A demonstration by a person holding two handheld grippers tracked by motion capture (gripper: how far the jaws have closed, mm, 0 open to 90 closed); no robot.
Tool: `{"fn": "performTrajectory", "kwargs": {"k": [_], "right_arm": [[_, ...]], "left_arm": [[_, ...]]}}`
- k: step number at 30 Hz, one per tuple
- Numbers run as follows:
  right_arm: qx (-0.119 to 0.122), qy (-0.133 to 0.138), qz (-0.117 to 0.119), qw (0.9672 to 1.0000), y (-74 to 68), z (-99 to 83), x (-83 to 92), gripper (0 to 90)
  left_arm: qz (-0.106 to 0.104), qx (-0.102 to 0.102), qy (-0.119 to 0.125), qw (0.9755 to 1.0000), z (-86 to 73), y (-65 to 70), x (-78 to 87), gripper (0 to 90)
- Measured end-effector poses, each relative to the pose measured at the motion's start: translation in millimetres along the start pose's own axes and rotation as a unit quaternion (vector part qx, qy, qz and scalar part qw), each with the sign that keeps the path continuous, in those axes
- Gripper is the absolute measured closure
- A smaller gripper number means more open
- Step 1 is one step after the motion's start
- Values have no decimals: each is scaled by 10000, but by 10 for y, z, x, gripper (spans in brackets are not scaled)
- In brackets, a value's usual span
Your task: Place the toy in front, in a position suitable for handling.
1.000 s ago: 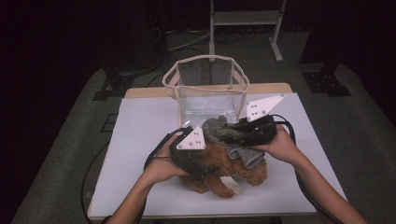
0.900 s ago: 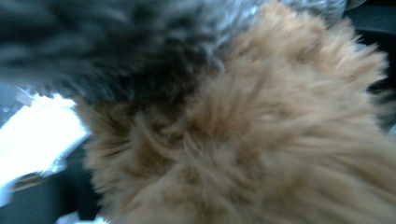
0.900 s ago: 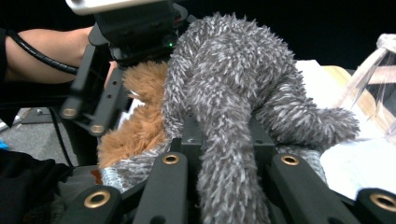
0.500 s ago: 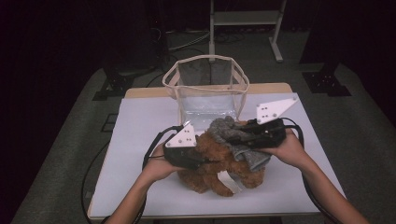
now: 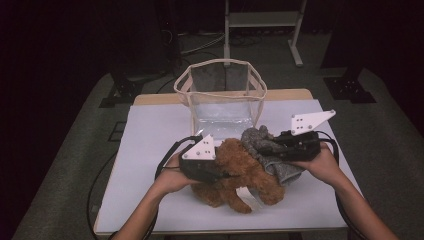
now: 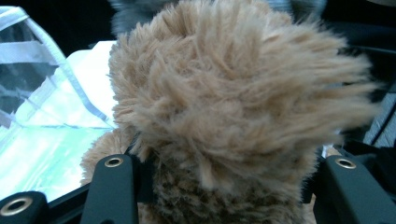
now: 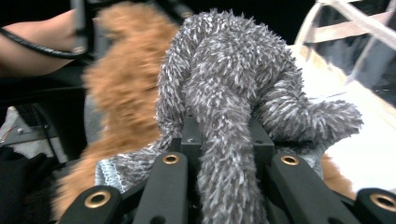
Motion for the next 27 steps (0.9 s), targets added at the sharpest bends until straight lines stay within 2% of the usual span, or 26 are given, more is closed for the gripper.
{"fn": "performTrajectory", "kwargs": {"k": [5,7,11,13,16,19,22,27], "right_arm": [[-71,-19,-97,9999,60,-54,-1,740],[-66,-16,-51,10000,28,-51,-19,740],[7,130,235,9996,-78,41,-78,740],[56,73,212,9997,-97,32,-90,739],[-137,96,220,9996,-46,-87,-21,740],[-313,-1,101,9995,1,-264,86,739],[-443,-158,-114,9988,51,-437,237,739],[-714,-433,-467,9954,121,-717,533,737]], "left_arm": [[34,41,-79,10000,12,-16,61,440],[75,34,-194,9998,33,-20,62,440],[121,-49,-364,9993,76,-10,-4,438],[99,-67,-419,9991,84,-14,-28,439],[54,-74,-495,9987,91,-16,-74,439],[-8,-62,-534,9986,103,-23,-157,438],[-40,-51,-609,9981,113,-50,-262,437],[-135,-47,-702,9974,109,-62,-467,432]]}}
Point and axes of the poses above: each handheld gripper's, and its own axes: x roughly backward along the jaws, z roughly out of its top, y roughly to its right, the point moved 2 cm from there along -x, roughly forward along the jaws, and after that the axes turned 8 degrees about y, right-handed, at the moved point
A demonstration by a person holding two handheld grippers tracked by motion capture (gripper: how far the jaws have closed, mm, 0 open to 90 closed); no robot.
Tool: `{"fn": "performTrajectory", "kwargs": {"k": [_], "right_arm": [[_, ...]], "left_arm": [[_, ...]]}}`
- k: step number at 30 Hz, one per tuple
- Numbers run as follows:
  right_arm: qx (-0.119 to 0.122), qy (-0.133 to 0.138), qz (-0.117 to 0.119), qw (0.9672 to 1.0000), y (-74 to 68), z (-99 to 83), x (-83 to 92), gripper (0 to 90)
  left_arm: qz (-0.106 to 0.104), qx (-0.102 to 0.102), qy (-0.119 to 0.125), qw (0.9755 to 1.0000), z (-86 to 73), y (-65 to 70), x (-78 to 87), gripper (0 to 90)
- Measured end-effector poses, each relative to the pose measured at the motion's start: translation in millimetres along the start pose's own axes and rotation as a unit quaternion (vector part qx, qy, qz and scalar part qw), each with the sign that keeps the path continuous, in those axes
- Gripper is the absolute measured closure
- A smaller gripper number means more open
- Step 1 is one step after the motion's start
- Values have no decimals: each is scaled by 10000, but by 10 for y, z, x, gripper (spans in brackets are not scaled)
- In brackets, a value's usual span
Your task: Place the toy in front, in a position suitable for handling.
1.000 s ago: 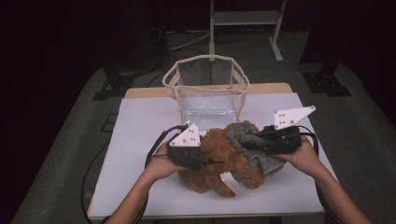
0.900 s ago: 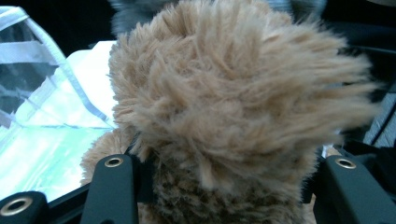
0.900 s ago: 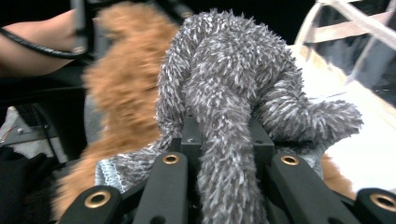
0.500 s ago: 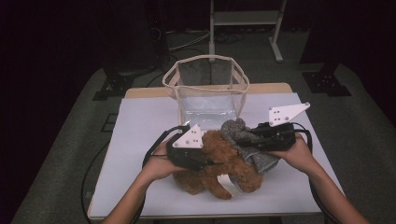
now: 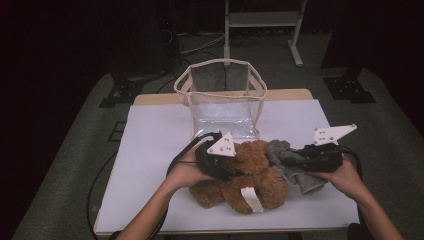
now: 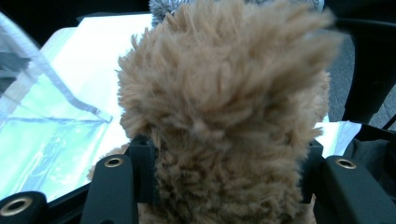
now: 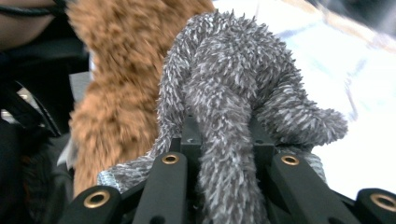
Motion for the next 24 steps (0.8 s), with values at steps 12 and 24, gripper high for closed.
{"fn": "performTrajectory", "kwargs": {"k": [12,24], "right_arm": [[-643,-660,-767,9928,268,-745,344,720],[-791,-755,-770,9910,276,-800,273,477]], "left_arm": [[-293,-106,-584,9978,111,-2,-481,328],[-406,-100,-583,9974,166,31,-307,128]]}}
Point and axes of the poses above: each handheld gripper's, and its own axes: x roughly backward along the jaws, z roughly out of its top, y roughly to its right, the point moved 2 cm from there along -x, roughly forward along the jaws, and after that the axes turned 8 degrees about y, right-handed, at the moved point
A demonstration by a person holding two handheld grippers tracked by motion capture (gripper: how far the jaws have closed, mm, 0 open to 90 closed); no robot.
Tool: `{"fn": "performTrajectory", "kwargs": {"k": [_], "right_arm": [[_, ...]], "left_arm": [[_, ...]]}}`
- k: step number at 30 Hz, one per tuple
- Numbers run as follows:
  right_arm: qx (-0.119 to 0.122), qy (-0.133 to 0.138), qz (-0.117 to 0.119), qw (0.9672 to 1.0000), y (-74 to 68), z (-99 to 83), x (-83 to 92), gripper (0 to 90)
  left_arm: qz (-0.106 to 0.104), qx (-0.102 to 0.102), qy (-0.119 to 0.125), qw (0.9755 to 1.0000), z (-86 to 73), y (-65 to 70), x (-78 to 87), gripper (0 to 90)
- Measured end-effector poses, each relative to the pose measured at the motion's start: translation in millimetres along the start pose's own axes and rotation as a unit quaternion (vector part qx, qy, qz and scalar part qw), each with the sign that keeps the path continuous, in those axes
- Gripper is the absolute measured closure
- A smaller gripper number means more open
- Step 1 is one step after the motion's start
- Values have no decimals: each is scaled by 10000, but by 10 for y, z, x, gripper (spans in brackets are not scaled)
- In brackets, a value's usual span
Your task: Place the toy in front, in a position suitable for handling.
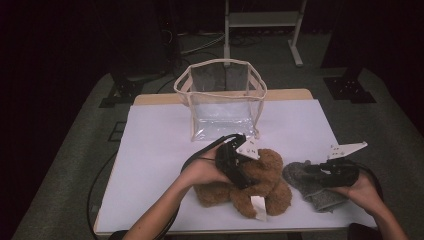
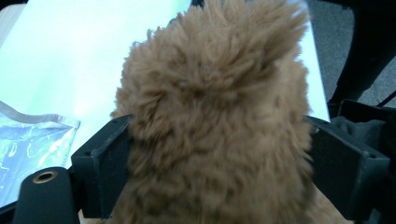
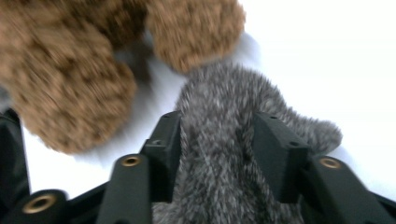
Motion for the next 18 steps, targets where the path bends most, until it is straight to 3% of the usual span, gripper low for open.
{"fn": "performTrajectory", "kwargs": {"k": [4,11,18], "right_arm": [[106,179,117,9997,-64,162,67,443],[459,343,424,9975,-201,540,70,395],[766,343,695,9940,-284,947,-58,363]], "left_arm": [[36,49,157,9999,-9,-4,146,103],[382,177,264,9988,-143,-41,463,87],[723,472,504,9950,-374,-84,739,80]]}}
Point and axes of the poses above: each handheld gripper's, and its own axes: x roughly backward along the jaws, z roughly out of its top, y roughly to its right, the point moved 2 cm from there along -x, roughly forward along the jaws, and after that the axes turned 8 degrees about y, right-handed, at the moved point
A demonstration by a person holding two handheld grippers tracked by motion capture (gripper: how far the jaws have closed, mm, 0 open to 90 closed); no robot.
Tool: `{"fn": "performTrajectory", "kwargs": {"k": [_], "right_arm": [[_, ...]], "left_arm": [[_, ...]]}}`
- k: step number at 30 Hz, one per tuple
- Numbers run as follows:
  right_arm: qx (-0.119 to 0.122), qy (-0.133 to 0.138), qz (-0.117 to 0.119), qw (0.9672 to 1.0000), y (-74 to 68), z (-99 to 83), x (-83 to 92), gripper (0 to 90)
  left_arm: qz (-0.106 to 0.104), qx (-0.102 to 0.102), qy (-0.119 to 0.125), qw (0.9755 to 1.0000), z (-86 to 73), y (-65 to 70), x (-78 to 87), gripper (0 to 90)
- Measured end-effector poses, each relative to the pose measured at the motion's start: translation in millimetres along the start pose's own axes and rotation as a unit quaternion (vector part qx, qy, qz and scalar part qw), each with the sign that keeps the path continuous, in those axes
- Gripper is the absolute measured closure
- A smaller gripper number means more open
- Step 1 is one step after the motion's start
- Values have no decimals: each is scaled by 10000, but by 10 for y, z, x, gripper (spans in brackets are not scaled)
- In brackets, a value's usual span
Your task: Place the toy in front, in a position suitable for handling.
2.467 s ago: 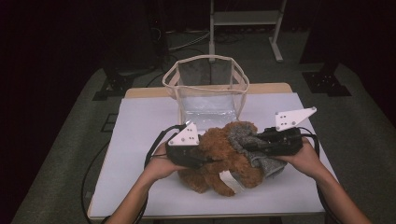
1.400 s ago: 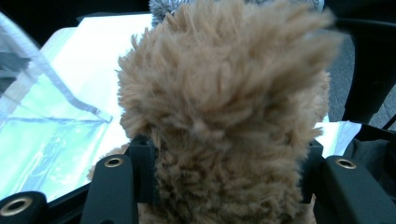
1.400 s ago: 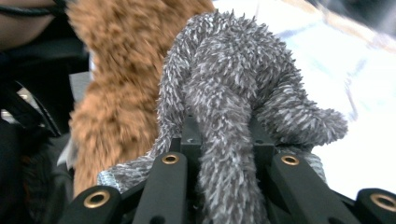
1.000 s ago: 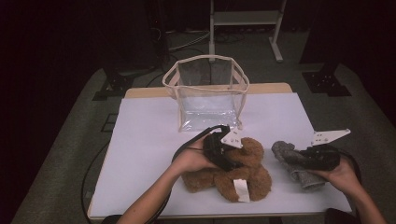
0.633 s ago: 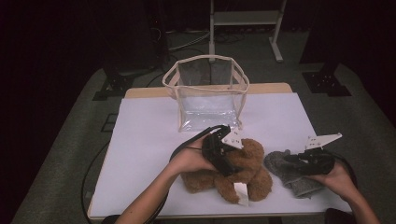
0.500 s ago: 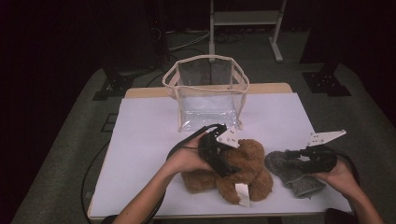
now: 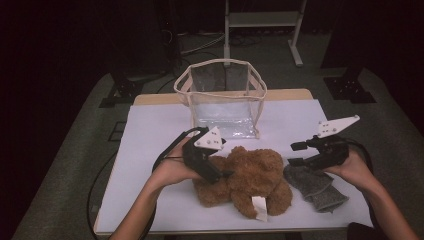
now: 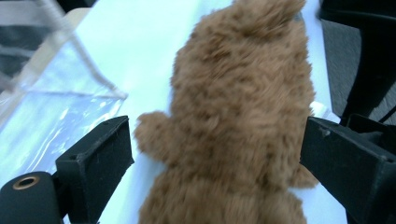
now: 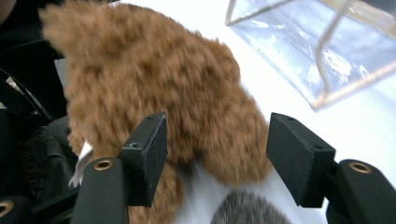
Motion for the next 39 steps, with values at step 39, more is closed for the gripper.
{"fn": "performTrajectory", "kwargs": {"k": [39], "right_arm": [[1167,-768,745,9874,148,1465,-1146,295]], "left_arm": [[1221,715,-326,9894,-746,-165,798,28]]}}
Point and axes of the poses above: each handheld gripper's, and its own axes: x roughly backward along the jaws, z roughly out of its top, y roughly to its right, the point moved 2 cm from there along -x, roughly forward along the jaws, and after that the axes turned 8 degrees about y, right-handed, at the moved point
